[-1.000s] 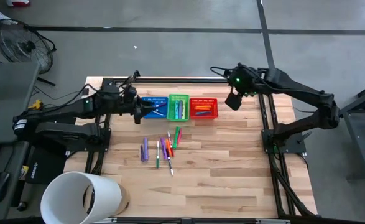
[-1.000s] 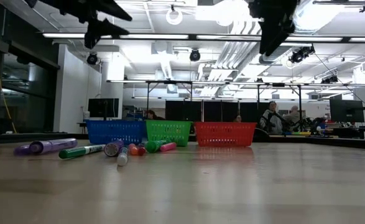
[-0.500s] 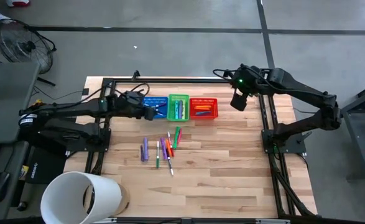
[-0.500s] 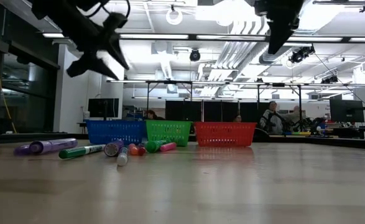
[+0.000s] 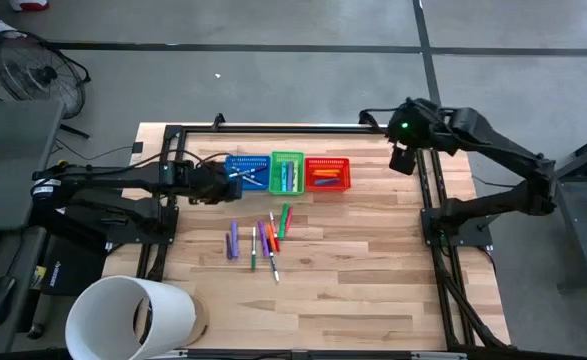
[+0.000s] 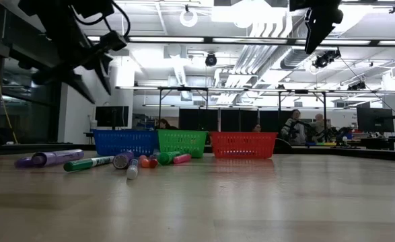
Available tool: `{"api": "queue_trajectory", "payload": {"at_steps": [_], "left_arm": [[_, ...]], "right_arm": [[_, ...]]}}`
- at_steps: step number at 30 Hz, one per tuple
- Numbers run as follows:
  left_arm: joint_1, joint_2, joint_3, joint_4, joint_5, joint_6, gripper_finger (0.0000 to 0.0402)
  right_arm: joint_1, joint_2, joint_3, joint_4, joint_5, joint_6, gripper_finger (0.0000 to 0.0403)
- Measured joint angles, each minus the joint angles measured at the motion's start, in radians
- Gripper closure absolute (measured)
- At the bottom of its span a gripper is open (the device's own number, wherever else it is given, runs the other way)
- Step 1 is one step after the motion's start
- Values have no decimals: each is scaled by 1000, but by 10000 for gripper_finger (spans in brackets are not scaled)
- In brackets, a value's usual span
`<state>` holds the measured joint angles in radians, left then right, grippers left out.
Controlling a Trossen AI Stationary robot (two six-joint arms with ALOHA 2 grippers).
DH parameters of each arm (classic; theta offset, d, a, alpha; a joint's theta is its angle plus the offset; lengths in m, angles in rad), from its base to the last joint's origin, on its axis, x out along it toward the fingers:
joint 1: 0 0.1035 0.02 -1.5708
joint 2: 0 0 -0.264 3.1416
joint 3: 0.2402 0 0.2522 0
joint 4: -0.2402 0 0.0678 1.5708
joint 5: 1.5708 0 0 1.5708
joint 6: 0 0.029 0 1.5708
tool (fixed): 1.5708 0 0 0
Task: Pick & Place Markers
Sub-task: Put the purple pen into the red bin
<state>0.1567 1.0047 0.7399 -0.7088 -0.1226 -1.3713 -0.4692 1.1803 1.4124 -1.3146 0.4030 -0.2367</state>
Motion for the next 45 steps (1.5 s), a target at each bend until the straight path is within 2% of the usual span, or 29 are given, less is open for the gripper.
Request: {"api": "queue_trajectory", "payload": {"at_steps": [8,19,29,34,45], "left_arm": [[-114,109,0,-58,9,-183,229],[-224,308,10,-54,95,-393,229],[-250,429,126,-221,121,-443,229],[-250,478,134,-207,154,-439,229],[-250,553,134,-192,168,-432,229]], "right_arm": [[-59,-82,0,63,-132,-83,124],[-62,-109,0,63,-212,-88,124],[-62,-109,0,63,-231,-105,123],[-62,-109,0,63,-265,-104,123],[-62,-109,0,63,-264,-104,123]]}}
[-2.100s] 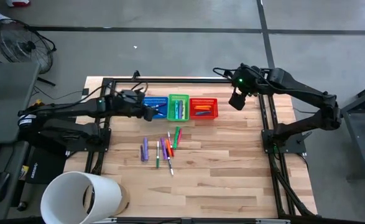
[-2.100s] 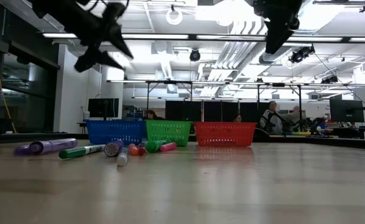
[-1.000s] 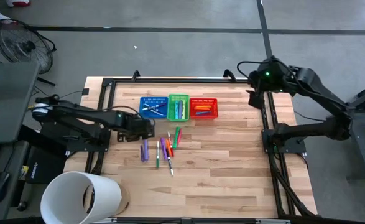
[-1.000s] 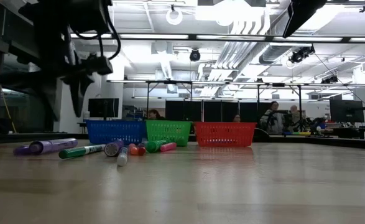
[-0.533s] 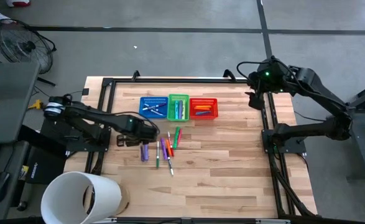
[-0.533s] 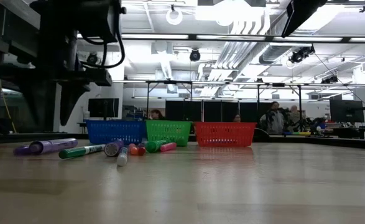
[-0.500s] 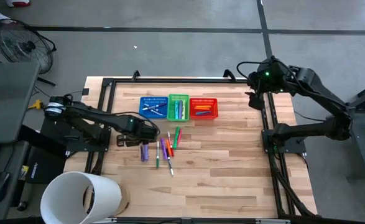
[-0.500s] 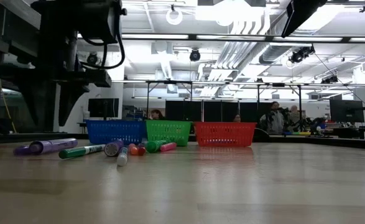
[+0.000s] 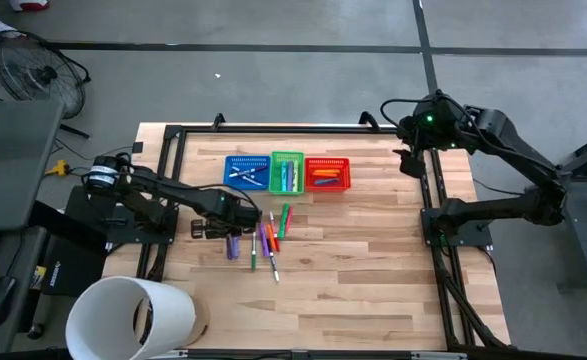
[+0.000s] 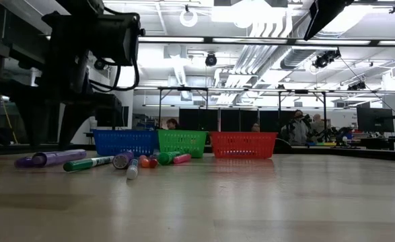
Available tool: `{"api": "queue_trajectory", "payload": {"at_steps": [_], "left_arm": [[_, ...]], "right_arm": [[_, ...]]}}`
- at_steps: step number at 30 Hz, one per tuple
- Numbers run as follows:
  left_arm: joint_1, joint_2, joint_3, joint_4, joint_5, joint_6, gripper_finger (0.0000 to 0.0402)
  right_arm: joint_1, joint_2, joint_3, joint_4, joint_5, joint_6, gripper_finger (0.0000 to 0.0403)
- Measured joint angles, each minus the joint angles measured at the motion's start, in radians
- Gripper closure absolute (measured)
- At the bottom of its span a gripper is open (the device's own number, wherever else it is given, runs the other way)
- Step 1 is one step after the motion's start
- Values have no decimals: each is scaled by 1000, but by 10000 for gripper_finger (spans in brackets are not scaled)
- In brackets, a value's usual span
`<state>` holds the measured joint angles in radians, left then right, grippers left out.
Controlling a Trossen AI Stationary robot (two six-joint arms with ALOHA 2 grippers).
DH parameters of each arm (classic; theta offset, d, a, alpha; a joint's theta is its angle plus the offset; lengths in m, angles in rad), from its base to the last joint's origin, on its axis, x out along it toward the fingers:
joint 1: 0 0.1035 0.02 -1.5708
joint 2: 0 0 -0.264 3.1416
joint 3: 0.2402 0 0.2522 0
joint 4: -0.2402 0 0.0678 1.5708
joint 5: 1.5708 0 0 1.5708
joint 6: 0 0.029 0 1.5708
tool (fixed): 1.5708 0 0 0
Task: Pick & Place Markers
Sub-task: Put the purple pen into the red bin
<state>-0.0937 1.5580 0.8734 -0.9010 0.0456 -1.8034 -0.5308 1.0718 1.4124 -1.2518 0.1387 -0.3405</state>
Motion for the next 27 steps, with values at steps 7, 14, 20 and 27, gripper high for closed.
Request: {"api": "queue_trajectory", "payload": {"at_steps": [7,14,20,27], "left_arm": [[-4,38,0,43,27,0,229],[-57,44,0,75,30,-40,229],[-118,44,0,73,27,-124,229],[-136,44,0,107,7,-162,229]], "right_arm": [[0,0,0,0,-6,3,123],[0,0,0,0,-48,22,123],[0,0,0,0,-47,22,123],[0,0,-1,0,-45,22,123]]}}
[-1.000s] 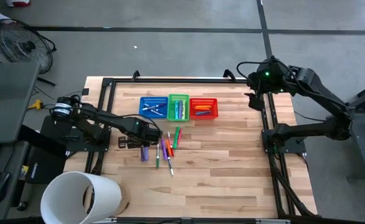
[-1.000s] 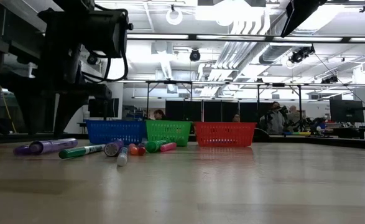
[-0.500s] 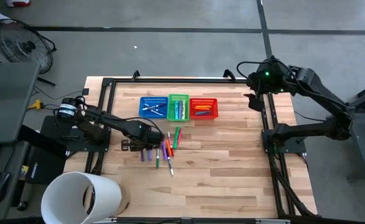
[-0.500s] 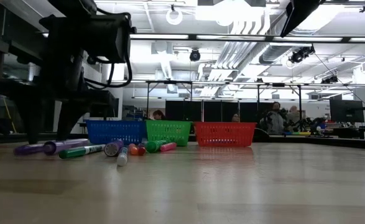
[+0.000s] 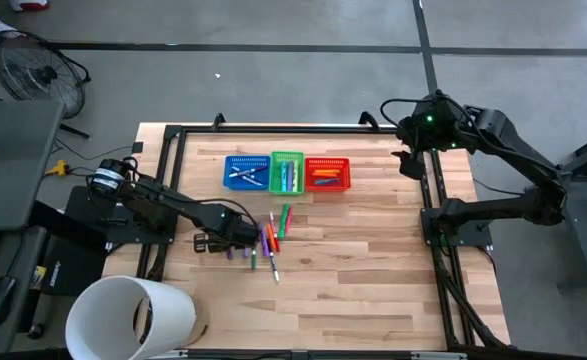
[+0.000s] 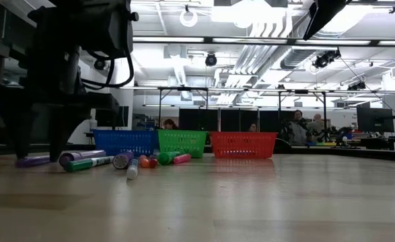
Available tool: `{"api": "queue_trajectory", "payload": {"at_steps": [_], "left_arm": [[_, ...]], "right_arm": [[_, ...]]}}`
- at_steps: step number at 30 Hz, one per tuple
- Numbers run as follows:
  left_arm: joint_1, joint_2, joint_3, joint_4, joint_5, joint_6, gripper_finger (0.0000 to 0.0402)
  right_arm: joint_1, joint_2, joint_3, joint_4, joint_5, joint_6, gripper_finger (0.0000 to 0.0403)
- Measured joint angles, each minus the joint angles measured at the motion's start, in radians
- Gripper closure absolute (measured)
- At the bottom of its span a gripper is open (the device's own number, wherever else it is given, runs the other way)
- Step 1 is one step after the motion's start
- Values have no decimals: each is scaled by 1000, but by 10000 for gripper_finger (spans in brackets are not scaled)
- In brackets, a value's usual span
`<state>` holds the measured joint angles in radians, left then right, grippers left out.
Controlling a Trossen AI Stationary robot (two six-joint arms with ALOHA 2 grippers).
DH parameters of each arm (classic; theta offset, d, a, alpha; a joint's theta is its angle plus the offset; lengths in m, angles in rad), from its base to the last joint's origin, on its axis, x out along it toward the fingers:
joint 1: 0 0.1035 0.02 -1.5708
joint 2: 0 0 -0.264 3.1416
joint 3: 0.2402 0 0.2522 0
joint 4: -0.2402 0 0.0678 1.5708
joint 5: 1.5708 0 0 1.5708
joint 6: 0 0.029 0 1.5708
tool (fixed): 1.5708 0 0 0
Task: Pick & Place Markers
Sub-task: Put the purple pen into the red bin
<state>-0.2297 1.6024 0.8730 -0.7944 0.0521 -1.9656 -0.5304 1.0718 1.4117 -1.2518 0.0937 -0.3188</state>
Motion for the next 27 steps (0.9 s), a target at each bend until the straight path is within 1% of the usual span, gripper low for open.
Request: {"api": "queue_trajectory", "payload": {"at_steps": [4,12,22,24,27], "left_arm": [[0,0,0,10,-16,-3,229],[0,-5,-47,67,9,-21,229],[0,-3,-54,64,9,-23,230],[0,2,-54,64,5,-22,235],[0,25,-54,66,4,-21,253]], "right_arm": [[0,0,0,0,0,1,123],[0,0,-1,0,0,4,123],[0,0,-1,-1,0,7,123],[0,0,-1,0,0,7,123],[0,0,-1,0,0,8,123]]}}
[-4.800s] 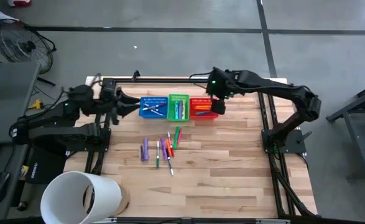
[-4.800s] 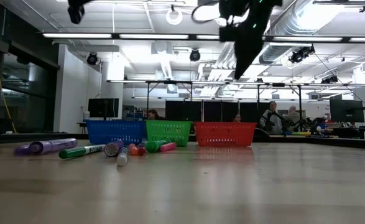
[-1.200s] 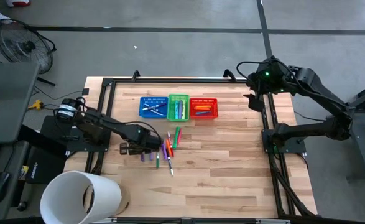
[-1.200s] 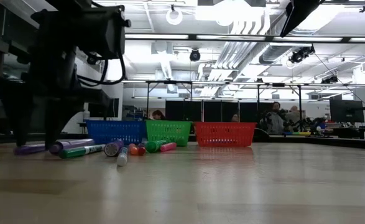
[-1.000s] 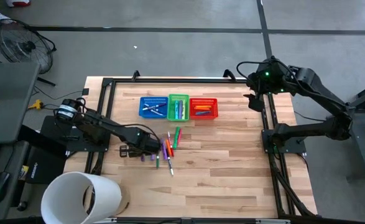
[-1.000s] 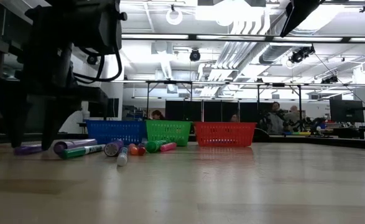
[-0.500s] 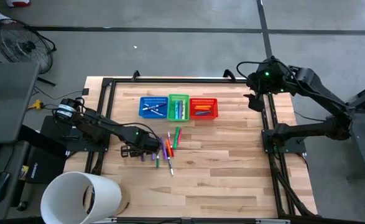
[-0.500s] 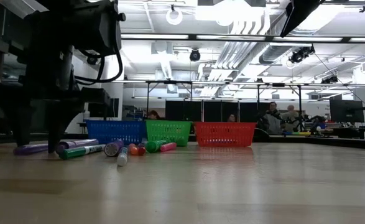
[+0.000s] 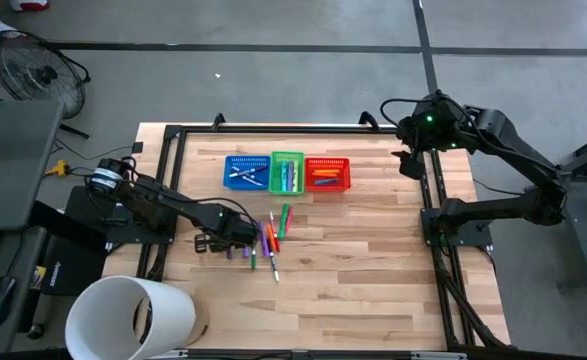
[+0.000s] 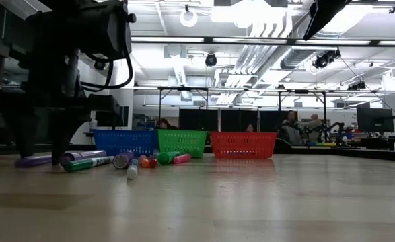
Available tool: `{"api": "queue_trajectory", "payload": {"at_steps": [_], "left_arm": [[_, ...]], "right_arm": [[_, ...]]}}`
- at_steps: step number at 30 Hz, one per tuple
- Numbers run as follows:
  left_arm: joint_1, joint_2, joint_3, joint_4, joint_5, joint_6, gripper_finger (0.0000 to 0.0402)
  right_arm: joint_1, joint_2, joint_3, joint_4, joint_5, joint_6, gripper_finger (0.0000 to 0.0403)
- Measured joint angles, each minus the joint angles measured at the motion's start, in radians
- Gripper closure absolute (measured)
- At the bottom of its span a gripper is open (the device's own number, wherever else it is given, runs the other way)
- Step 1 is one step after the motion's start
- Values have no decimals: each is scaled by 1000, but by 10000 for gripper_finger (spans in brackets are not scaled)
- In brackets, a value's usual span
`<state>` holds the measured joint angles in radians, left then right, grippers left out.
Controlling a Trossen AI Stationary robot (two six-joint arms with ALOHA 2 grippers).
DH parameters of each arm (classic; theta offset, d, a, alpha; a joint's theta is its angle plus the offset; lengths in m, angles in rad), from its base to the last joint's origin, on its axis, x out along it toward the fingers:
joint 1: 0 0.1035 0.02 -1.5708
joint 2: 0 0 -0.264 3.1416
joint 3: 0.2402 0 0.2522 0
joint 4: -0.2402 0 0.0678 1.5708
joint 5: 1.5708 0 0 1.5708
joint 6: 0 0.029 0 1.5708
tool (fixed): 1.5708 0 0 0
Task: Pick & Place Markers
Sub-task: Put the purple pen into the red bin
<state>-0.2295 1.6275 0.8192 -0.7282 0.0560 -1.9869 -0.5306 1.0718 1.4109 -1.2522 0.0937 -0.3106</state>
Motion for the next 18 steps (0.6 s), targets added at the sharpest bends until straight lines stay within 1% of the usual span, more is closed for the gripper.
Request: {"api": "queue_trajectory", "payload": {"at_steps": [5,12,13,18], "left_arm": [[1,33,2,15,28,47,301],[1,36,2,16,17,53,361],[1,36,2,11,17,55,366],[1,36,2,7,20,105,367]], "right_arm": [[0,0,0,-2,0,22,123],[0,0,0,-16,0,26,123],[0,0,0,-18,0,26,123],[0,0,0,-23,0,34,123]]}}
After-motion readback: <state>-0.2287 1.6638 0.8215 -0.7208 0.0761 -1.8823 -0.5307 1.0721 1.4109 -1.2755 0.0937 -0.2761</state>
